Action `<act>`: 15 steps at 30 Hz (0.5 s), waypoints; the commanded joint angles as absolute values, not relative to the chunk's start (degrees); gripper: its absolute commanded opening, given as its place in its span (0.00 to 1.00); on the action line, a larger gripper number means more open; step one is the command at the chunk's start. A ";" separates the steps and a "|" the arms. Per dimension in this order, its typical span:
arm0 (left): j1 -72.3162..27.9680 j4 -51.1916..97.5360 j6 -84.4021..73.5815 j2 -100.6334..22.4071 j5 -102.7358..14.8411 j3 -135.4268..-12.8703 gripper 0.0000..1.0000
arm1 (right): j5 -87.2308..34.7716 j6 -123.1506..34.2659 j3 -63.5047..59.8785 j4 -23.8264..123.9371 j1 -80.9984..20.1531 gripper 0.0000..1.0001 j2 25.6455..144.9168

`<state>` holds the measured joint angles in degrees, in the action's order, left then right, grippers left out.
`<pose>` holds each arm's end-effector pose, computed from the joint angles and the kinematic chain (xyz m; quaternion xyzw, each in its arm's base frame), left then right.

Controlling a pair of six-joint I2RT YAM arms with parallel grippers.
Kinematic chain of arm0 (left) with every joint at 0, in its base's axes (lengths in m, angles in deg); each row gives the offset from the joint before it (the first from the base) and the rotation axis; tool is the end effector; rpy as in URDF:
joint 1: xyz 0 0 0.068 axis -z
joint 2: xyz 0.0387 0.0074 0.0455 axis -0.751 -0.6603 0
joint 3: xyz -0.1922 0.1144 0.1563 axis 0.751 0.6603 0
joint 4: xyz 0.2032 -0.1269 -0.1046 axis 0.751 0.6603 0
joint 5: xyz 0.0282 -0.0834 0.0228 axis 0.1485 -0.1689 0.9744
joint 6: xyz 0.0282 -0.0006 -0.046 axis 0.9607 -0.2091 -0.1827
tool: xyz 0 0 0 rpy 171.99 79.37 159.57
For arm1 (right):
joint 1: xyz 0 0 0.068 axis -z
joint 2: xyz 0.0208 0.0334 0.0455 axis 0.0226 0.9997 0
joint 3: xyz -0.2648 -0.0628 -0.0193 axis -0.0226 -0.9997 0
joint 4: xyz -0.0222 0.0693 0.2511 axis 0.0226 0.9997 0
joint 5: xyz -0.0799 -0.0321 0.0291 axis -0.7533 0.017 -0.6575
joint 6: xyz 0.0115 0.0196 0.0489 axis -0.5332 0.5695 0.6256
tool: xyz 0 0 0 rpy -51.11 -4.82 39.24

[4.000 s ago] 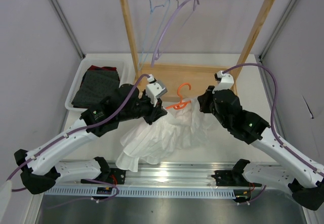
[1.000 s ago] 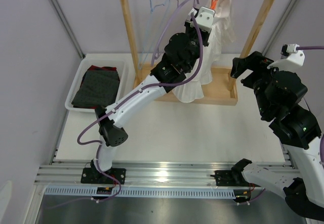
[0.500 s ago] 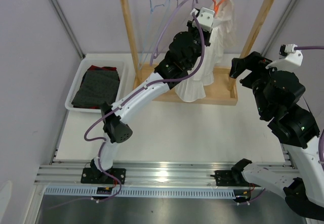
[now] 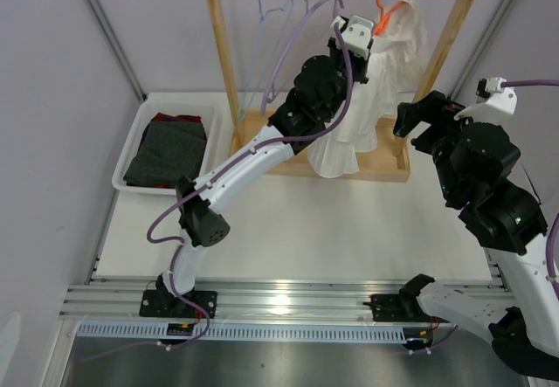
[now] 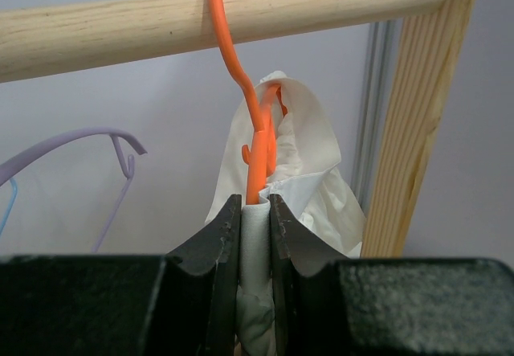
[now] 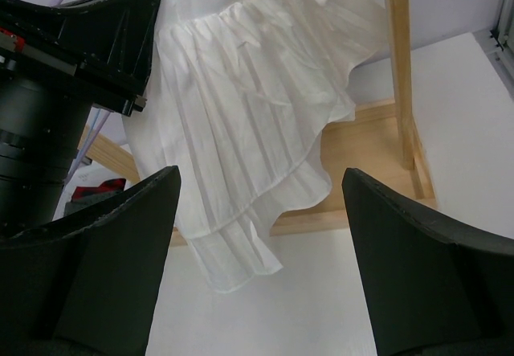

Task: Place the skirt on the hanger

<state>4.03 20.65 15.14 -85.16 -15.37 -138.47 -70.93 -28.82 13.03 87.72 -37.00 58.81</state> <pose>0.3007 -0.3743 0.4964 0.1668 0.5607 -0.2054 0.7846 0.1204 0.0601 0.5167 0.1394 0.7051 0.1184 0.6851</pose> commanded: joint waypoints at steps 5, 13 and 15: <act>4.94 16.66 12.59 -85.96 -20.30 -142.34 0.00 | -71.49 -28.84 13.17 86.46 -36.63 0.88 58.52; 5.29 15.43 11.44 -86.32 -21.54 -142.43 0.02 | -71.58 -28.93 13.26 86.90 -36.63 0.88 58.60; 5.29 15.35 11.44 -85.88 -21.36 -142.25 0.14 | -71.57 -28.84 13.26 86.90 -36.63 0.88 58.87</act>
<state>4.25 19.60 13.09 -86.53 -18.56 -139.36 -70.93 -28.84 12.66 87.76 -36.80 58.79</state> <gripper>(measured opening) 0.218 0.876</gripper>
